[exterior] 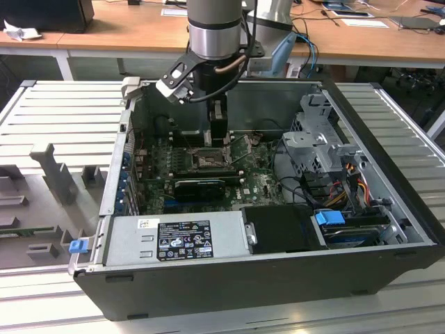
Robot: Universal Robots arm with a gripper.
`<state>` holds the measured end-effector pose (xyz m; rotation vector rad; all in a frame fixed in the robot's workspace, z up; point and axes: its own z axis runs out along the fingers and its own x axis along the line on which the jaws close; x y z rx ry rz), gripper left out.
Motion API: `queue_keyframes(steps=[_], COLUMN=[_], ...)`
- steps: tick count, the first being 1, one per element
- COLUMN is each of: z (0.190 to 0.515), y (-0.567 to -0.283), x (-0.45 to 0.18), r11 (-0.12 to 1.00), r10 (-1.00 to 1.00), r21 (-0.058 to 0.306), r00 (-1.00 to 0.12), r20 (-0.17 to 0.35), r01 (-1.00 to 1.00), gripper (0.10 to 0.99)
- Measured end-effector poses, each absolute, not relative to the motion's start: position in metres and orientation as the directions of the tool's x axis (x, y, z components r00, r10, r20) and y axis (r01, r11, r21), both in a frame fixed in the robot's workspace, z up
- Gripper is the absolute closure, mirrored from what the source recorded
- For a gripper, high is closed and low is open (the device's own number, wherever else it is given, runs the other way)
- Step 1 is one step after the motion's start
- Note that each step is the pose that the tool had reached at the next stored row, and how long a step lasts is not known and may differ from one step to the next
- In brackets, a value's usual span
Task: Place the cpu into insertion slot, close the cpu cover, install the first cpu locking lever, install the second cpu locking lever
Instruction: 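Place the cpu into insertion slot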
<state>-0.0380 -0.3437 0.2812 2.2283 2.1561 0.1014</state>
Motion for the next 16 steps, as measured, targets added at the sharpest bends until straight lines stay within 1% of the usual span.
queue_keyframes(steps=[10, 16], z=[0.258, 0.242], y=[-0.343, -0.334], x=[-0.038, -0.039], r11=[-0.033, -0.031], r10=[0.999, 0.999], r21=[0.074, 0.074], r00=[0.032, 0.03], r20=[0.02, 0.02], r01=[0.997, 0.997], gripper=[0.561, 0.561])
